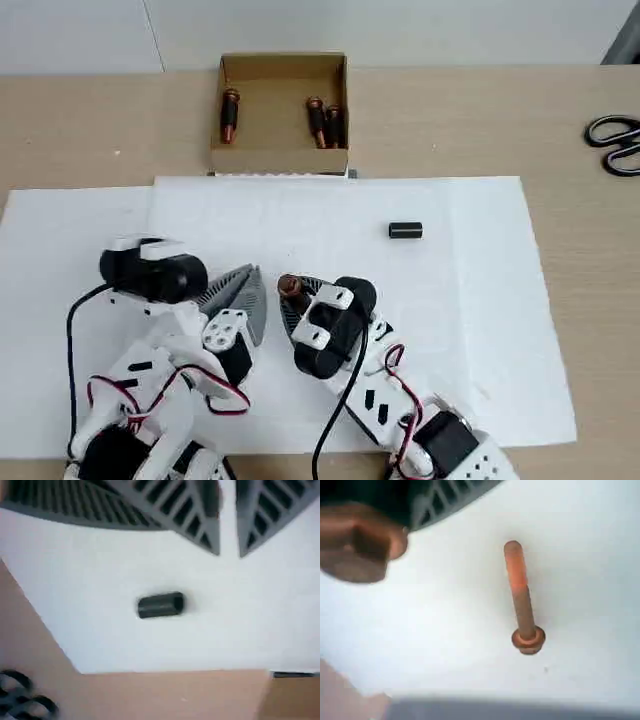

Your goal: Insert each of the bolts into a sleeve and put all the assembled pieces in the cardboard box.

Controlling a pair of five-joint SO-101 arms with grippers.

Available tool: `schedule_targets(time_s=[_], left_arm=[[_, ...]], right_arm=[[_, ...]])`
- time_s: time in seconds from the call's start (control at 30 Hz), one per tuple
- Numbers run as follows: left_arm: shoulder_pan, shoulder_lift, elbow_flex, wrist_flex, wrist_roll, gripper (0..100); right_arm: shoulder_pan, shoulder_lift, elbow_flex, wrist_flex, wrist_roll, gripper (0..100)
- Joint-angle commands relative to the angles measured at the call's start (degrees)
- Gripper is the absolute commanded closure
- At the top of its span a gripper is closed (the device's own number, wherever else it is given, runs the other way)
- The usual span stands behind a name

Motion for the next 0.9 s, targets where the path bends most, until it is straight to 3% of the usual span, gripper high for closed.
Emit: schedule_targets(time_s=[0.0, 0.2, 0.53, 0.87], left_arm=[[-5.10, 0.00, 0.22, -0.09, -0.70, 99], [-12.92, -0.35, 9.45, -0.09, -5.54, 99], [-17.58, -0.35, 21.67, -7.91, -9.85, 99], [-17.58, -0.44, 27.21, -9.32, -10.20, 99]], right_arm=[[1.80, -0.57, -1.67, -1.10, 0.18, 99.5], [12.26, -0.31, 2.37, -1.19, -5.10, 99.5], [22.99, -0.22, 2.02, -1.01, -6.33, 99.5], [24.04, 8.04, -8.26, -2.15, -6.86, 99.5]])
